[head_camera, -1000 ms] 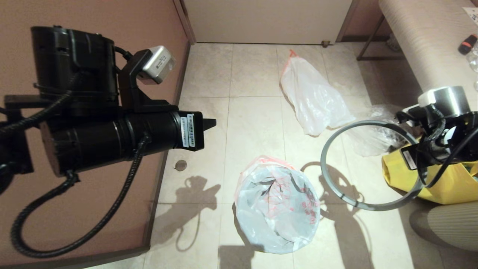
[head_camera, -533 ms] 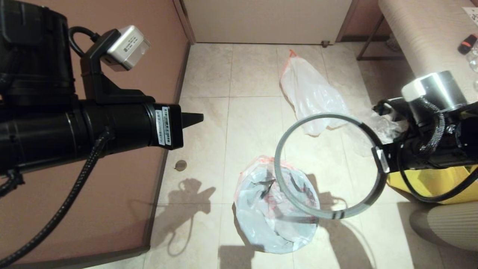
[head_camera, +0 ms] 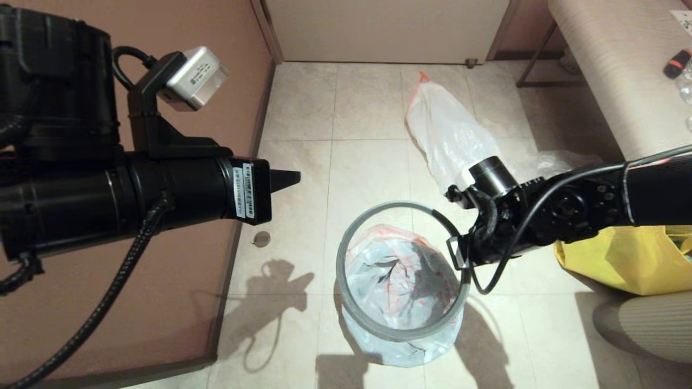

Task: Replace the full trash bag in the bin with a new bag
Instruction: Place the trash can ring on the trash can

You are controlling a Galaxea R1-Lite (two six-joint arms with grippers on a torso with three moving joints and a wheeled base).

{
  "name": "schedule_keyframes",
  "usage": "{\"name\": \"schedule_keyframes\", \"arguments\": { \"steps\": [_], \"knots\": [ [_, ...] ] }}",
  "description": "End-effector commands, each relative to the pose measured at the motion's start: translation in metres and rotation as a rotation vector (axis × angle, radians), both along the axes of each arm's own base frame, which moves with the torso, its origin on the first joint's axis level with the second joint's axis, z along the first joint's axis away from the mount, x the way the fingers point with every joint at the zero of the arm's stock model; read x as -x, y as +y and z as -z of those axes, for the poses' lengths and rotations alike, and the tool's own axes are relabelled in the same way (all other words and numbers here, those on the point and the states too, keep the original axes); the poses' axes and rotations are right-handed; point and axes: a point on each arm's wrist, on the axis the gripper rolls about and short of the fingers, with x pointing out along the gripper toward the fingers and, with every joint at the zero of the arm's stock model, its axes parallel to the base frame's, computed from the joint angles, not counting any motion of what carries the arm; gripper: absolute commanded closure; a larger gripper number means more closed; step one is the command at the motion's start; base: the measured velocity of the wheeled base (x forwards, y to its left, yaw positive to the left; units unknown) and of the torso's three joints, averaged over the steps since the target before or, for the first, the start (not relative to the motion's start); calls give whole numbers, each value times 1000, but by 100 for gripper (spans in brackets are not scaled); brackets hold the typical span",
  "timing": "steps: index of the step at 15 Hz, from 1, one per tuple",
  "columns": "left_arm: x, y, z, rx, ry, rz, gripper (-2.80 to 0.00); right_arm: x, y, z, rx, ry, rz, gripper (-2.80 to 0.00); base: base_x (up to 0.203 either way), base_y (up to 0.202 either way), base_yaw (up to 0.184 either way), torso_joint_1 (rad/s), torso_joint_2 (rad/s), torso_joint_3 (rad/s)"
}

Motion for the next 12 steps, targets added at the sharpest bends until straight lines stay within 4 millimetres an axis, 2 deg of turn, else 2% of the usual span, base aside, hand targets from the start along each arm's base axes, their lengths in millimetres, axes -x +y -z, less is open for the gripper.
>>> {"name": "schedule_keyframes", "arguments": {
  "steps": [1, 5, 8, 12],
  "knots": [
    [-2, -2, 2, -5, 7, 0, 0, -9, 12, 29, 34, 73, -15, 0, 0, 0, 0, 0, 0, 0],
    [-1, -2, 2, -3, 6, 1, 0, -17, 7, 48, 46, 125, 17, 0, 0, 0, 0, 0, 0, 0],
    [0, 0, -1, 5, -3, 4, 0, -25, -2, 55, 52, 139, 45, 0, 0, 0, 0, 0, 0, 0],
    [0, 0, -1, 5, -3, 2, 0, -26, -4, 62, 67, 159, 53, 0, 0, 0, 0, 0, 0, 0]
  ]
}}
